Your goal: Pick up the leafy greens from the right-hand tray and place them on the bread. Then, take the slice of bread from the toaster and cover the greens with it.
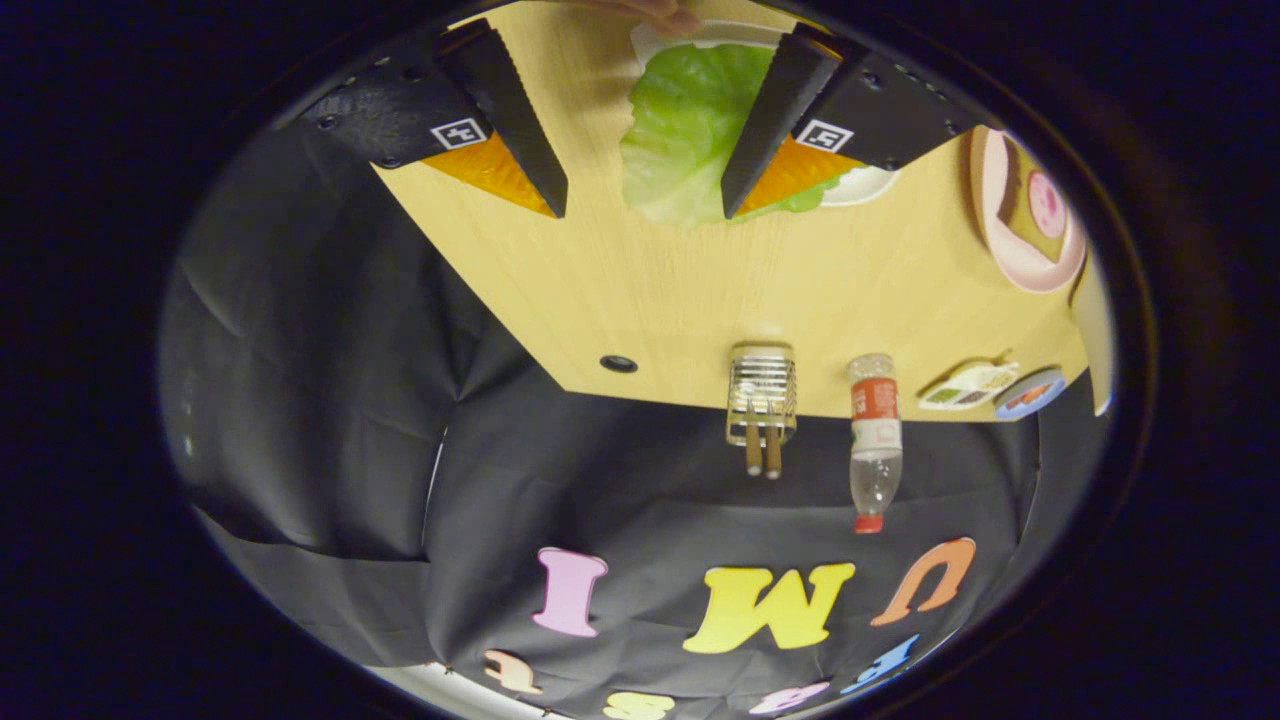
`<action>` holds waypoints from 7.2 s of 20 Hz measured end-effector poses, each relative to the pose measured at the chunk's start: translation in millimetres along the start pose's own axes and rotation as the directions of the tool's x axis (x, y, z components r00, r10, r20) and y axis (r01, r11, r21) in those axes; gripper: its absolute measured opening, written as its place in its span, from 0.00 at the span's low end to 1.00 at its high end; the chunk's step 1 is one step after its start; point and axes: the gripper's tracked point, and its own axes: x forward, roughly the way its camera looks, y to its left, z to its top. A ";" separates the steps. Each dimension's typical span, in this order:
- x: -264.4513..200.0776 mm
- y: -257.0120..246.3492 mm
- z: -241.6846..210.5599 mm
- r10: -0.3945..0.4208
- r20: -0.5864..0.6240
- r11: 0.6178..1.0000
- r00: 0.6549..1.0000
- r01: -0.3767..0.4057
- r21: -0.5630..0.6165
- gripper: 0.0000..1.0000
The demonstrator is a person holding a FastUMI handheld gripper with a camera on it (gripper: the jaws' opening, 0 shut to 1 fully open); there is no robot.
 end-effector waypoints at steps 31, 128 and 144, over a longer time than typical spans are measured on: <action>-126.0 17.6 44.2 0.104 0.126 0.994 0.987 -0.101 -0.037 0.00; -246.2 491.8 139.1 0.341 0.113 0.940 0.933 -0.335 -0.069 0.52; -309.5 458.1 200.8 0.373 0.170 0.924 0.912 -0.382 0.022 0.13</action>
